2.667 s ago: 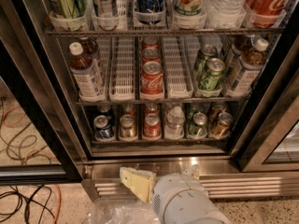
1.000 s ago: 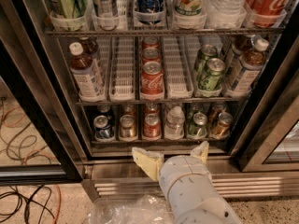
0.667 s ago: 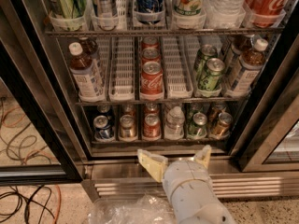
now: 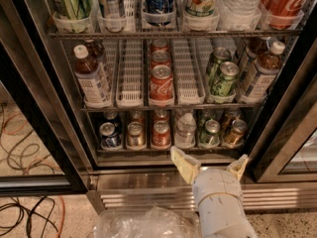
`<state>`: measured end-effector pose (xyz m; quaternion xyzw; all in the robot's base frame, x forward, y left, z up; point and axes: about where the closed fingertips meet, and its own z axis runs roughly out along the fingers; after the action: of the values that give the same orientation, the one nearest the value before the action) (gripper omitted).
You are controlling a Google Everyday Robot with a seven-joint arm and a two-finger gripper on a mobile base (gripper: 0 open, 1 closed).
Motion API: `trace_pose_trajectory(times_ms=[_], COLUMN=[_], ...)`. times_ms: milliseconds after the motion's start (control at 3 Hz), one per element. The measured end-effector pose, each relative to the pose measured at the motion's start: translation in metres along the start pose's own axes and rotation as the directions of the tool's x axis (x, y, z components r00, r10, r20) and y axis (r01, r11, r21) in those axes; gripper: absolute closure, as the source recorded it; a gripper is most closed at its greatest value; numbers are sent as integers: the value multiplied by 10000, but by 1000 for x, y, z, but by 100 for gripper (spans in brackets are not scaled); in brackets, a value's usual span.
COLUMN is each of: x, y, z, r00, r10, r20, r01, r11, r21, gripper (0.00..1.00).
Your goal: Pick green can from middle shelf of fridge
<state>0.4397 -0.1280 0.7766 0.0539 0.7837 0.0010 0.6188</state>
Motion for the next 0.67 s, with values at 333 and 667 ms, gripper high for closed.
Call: trace_pose_trajectory(times_ms=[333, 667], x=[-18, -9], y=[-11, -5], z=[-2, -2], r00=[9975, 9972], r10=[-66, 22], r20=[703, 749], r01=[33, -50], r11=[9989, 9993], r21=[473, 384], gripper=[0, 0])
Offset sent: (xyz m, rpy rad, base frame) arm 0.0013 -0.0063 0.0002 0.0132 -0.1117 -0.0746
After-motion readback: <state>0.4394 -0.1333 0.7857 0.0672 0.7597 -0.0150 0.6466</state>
